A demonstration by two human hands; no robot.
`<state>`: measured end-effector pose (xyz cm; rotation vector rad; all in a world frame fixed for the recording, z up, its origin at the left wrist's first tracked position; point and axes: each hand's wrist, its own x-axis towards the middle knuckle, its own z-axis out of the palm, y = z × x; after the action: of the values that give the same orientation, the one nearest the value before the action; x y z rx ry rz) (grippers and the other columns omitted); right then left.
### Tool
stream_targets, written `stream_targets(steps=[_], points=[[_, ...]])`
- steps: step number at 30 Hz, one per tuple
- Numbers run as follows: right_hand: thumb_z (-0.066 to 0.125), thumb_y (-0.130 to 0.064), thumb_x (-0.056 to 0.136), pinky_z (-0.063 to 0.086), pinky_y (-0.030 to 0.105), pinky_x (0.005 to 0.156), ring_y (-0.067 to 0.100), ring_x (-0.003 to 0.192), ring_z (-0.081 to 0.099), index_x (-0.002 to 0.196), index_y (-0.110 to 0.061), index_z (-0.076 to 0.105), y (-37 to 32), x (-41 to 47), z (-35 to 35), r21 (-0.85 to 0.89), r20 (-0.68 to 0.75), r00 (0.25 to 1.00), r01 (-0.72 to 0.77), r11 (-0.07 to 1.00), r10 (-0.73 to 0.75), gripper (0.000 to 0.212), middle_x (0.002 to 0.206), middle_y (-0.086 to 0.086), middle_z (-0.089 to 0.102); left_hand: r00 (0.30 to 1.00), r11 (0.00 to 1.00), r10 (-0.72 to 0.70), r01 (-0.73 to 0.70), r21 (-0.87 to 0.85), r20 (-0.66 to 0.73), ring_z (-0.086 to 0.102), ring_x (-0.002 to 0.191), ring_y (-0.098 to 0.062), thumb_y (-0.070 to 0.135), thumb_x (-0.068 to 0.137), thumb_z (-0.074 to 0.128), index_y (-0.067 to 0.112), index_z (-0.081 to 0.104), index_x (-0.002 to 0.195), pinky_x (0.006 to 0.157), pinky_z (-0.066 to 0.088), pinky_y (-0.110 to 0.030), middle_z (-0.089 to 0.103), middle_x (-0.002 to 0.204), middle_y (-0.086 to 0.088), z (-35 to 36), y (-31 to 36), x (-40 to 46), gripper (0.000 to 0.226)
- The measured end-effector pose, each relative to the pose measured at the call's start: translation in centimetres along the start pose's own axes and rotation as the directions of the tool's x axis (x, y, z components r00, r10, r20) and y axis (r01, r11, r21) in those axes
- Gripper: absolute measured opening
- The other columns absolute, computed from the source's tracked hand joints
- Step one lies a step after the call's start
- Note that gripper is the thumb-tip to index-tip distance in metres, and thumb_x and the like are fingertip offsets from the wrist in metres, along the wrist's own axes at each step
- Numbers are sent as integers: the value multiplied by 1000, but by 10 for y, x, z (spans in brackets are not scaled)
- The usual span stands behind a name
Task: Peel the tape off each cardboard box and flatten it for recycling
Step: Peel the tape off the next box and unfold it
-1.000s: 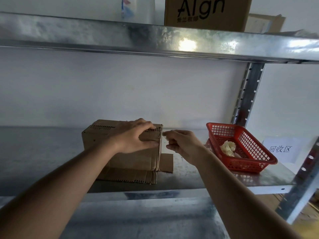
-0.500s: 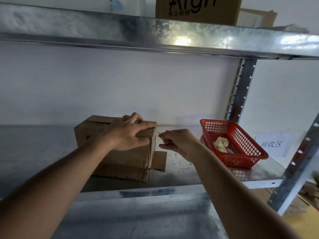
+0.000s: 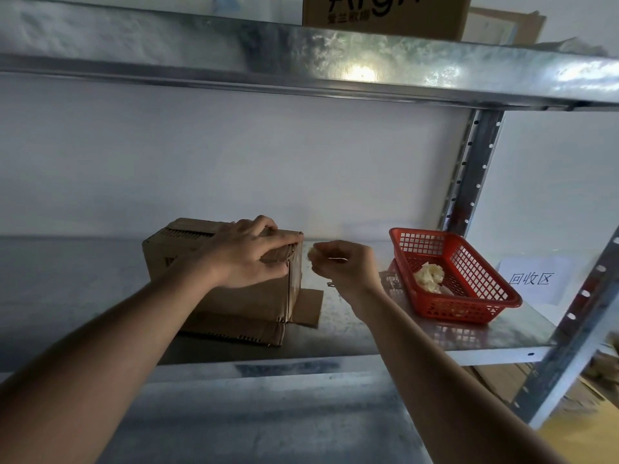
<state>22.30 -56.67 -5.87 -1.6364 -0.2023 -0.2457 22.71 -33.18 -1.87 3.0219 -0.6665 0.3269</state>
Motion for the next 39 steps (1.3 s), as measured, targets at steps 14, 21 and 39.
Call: stream_targets(steps=[14, 21, 39], points=[[79, -18, 93, 63, 48, 89, 36, 92, 77, 115, -4, 67, 8, -4, 27, 219, 87, 993, -92, 971, 75, 29, 102, 27, 73, 1000, 1000, -22, 22, 3, -22, 41, 131, -18, 101, 78, 15, 68, 9, 152, 102, 36, -43, 26, 149, 22, 1, 2, 1, 81], [72, -10, 91, 65, 44, 83, 30, 84, 78, 80, -3, 79, 9, 2, 25, 201, -99, 980, -150, 968, 173, 15, 76, 14, 77, 1000, 1000, 1, -1, -5, -10, 41, 133, -18, 100, 79, 13, 73, 8, 148, 107, 38, -49, 28, 149, 21, -1, 3, -1, 74], [79, -12, 92, 65, 35, 77, 27, 87, 79, 106, 0, 71, 18, -3, 9, 331, -103, 961, -209, 920, 255, 20, 96, 18, 78, 1000, 1000, -14, 14, -8, -21, 40, 137, -19, 101, 75, 6, 69, 14, 150, 108, 37, -51, 27, 150, 22, -1, 4, 1, 82]])
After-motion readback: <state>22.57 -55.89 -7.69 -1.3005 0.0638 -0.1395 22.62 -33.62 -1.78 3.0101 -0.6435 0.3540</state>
